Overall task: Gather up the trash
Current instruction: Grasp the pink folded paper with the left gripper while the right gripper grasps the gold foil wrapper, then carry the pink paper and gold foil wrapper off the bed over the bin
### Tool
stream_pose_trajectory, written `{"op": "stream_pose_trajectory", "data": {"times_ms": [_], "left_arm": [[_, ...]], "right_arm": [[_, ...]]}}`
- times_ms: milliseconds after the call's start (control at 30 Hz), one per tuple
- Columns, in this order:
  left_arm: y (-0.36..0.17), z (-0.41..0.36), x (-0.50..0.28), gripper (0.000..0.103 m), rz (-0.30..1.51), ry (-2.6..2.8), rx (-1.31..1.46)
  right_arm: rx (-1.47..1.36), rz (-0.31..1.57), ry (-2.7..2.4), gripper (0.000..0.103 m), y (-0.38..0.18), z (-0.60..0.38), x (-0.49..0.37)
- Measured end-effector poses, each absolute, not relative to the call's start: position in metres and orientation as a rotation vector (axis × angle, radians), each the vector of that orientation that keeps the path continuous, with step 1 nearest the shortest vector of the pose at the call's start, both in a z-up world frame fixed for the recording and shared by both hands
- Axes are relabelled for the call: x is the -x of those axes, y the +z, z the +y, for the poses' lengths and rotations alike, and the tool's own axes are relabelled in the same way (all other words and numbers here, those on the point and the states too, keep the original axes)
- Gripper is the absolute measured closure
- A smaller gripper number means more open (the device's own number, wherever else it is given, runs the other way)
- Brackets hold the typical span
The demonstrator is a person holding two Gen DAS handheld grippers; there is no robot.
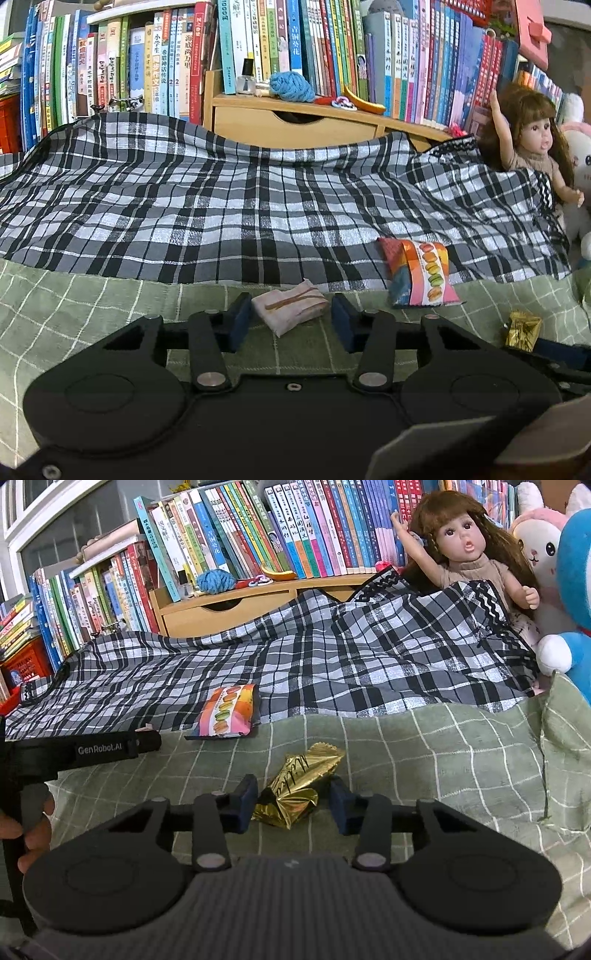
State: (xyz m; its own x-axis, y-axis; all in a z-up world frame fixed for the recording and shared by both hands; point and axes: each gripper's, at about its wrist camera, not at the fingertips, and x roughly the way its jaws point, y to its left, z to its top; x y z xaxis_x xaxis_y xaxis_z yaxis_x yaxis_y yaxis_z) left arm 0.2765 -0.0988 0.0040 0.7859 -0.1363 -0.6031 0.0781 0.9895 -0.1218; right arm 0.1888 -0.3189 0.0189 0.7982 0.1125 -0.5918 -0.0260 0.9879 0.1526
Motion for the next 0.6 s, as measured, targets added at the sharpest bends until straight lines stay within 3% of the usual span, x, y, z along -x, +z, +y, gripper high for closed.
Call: {"op": "stream_pose_trajectory", "data": {"times_ms": [600], "left_arm": [[0.024,-0.074,-0.232,0.059,0.623,-0.114,0.113]], "right_arm": [[-0.148,0.617,0.137,0.057,0.032,-0.313,-0.145]]}}
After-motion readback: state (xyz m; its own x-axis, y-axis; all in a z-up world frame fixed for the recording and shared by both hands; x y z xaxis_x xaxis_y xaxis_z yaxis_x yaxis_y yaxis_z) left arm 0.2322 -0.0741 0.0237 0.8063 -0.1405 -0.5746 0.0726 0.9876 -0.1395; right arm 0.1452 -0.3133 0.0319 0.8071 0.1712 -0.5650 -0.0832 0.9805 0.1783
